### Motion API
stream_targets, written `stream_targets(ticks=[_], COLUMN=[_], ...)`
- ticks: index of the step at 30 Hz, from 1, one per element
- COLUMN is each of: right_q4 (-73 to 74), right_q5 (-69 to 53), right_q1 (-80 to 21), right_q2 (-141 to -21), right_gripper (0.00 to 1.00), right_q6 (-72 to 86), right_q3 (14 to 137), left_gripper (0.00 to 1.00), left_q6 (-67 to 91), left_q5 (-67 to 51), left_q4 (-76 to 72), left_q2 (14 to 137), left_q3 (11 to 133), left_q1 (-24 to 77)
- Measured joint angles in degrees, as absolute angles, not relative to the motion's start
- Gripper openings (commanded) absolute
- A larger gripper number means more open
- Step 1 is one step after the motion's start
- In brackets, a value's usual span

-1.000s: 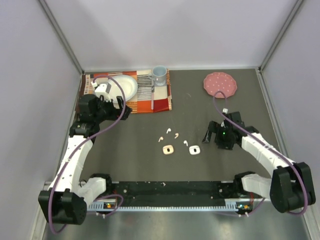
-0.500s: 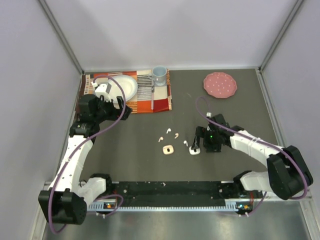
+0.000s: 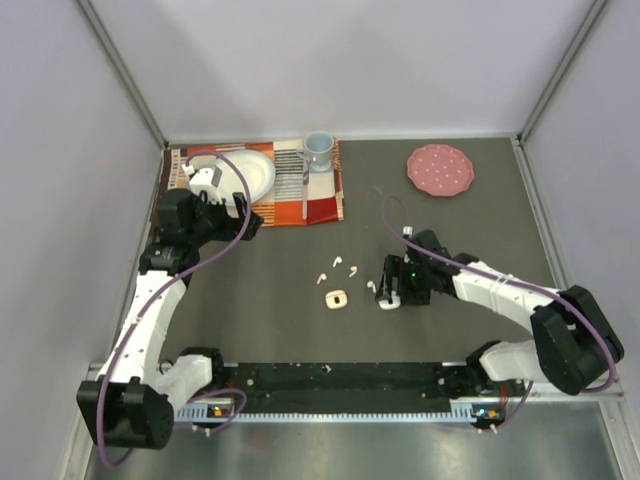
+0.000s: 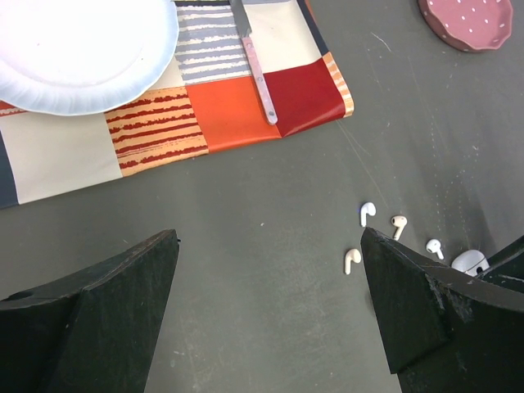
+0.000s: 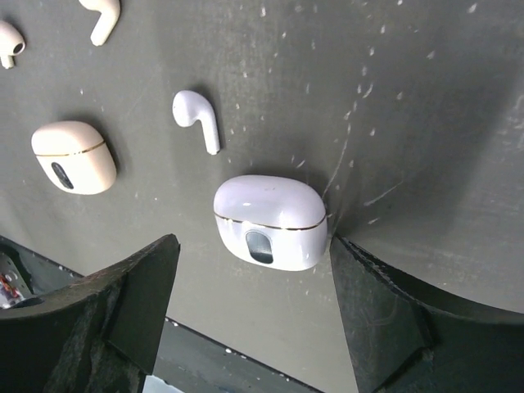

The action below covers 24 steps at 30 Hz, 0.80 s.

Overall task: Insert the wireless bluetooth earbuds into the charging case
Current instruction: Pick up the charging case from the center of the board.

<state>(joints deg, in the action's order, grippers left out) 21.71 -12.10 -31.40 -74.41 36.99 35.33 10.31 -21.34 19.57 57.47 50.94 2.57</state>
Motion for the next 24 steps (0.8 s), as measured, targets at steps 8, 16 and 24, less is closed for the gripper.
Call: stream_targets(ticks=[8,16,24], right_q4=[21.2,22.4,31.0], right_q5=[-12.1,-11.0,-0.5], right_q1=[-33.9,-38.3,-40.0], right_q2=[-74.7,-74.2,-69.4], right_gripper=[0.66,0.64,0.81], right_q6=[38.8,39.4,25.9], right_q3=[35.3,35.4,42.3], left_gripper=[0.99,0.99,0.99], left_q6=[10.3,10.3,10.3], left_q5=[-21.0,-21.0,-21.1], left_q4=[19.6,19.6,19.6], left_q2=[57.5,57.5,57.5], left_q3=[50.9,50.9,50.9], left_q1=[2.6,2.6,2.6])
